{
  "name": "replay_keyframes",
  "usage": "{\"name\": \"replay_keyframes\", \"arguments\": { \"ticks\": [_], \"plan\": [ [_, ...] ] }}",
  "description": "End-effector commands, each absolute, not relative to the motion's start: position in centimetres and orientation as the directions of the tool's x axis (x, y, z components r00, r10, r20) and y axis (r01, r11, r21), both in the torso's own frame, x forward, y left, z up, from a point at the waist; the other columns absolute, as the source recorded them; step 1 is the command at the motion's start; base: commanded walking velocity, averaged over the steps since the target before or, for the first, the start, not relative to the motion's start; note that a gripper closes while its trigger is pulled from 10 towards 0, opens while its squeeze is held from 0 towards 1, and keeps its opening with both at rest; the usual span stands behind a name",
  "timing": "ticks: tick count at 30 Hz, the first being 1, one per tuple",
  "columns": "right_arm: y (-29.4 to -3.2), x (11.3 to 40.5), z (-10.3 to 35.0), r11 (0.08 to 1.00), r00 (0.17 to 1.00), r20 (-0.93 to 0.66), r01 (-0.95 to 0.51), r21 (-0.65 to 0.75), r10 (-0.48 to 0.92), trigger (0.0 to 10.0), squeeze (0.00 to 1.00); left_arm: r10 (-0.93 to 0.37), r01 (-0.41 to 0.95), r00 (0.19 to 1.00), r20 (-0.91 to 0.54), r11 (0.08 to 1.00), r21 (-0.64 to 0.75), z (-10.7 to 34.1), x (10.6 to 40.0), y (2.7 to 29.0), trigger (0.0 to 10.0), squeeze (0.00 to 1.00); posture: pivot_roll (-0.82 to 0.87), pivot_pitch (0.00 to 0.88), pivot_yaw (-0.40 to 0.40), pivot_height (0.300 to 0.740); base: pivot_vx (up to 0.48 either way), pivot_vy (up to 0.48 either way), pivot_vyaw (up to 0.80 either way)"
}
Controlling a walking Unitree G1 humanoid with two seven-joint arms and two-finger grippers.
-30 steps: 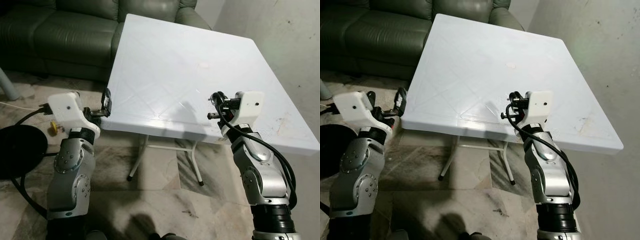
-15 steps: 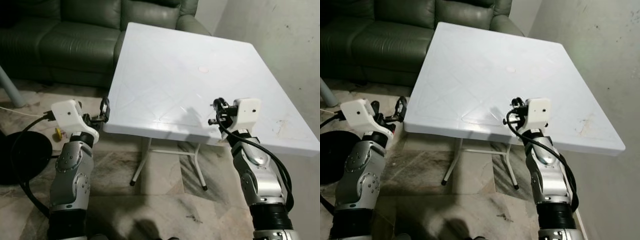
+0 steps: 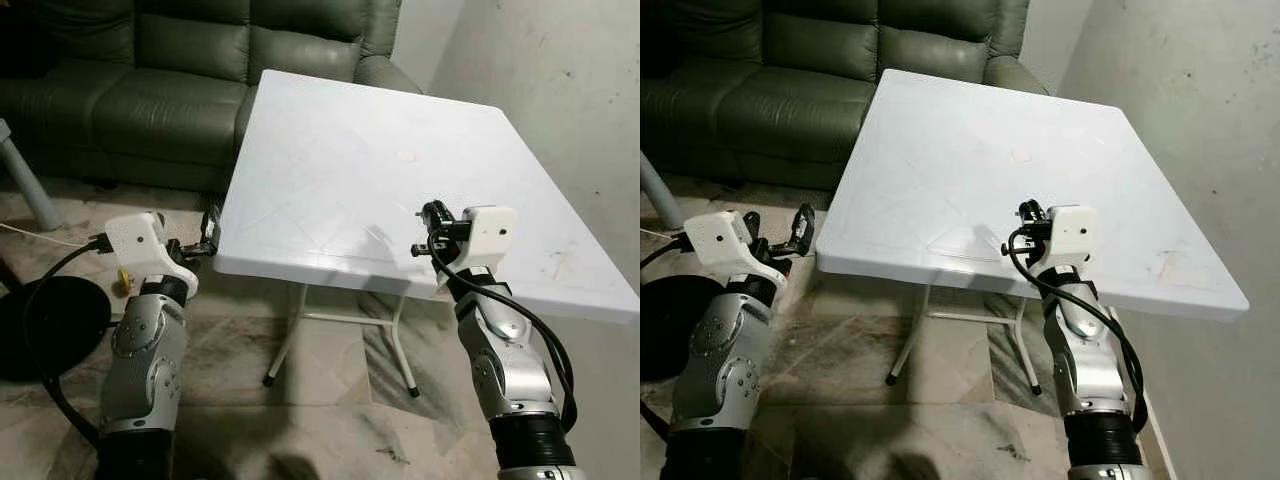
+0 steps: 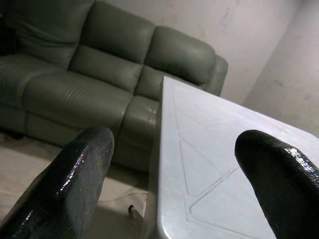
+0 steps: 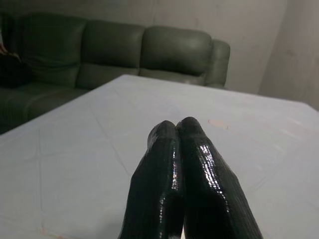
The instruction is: Hang keys on a hook
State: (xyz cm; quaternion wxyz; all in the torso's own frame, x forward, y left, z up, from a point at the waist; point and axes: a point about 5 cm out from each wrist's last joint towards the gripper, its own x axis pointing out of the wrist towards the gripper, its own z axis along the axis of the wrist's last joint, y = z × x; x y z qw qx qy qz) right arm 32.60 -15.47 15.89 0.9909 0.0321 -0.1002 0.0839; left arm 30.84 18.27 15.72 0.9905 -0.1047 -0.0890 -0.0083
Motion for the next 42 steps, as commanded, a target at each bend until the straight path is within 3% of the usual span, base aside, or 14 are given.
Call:
{"name": "replay_keyframes", "arguments": {
  "ticks": [1,24,30,37,42],
  "plan": [
    [-16.1,32.72,16.05,0.988,0.967,0.215,-0.148,0.049,0.134,10.0,0.0,-0.027,0.066,0.98,0.198,0.978,-0.195,16.19,31.04,17.68,10.0,0.0,0.03,0.0,-0.141,0.74,0.0,0.0,0.0],
    [-16.14,33.28,16.43,0.987,0.963,0.226,-0.159,0.025,0.149,10.0,0.0,-0.037,0.078,0.977,0.212,0.979,-0.187,16.71,31.45,17.96,10.0,0.0,0.03,0.0,-0.139,0.74,0.0,0.0,0.0],
    [-16.38,33.34,16.19,0.989,0.968,0.208,-0.146,0.019,0.139,10.0,0.0,-0.035,0.084,0.979,0.199,0.967,-0.241,16.55,31.51,17.89,10.0,0.0,0.02,0.005,-0.135,0.74,0.0,0.0,0.0],
    [-16.51,33.37,15.76,0.99,0.976,0.166,-0.142,0.016,0.137,10.0,0.0,-0.013,0.063,0.984,0.18,0.961,-0.271,16.27,31.39,17.87,10.0,0.0,0.02,0.022,-0.138,0.74,0.0,0.403,0.0],
    [-16.62,33.43,15.5,0.99,0.981,0.138,-0.139,0.013,0.136,10.0,0.0,0.007,0.033,0.989,0.145,0.963,-0.268,15.99,31.4,17.87,10.0,0.0,0.03,0.024,-0.143,0.74,0.0,0.0,-0.73]
  ]
}}
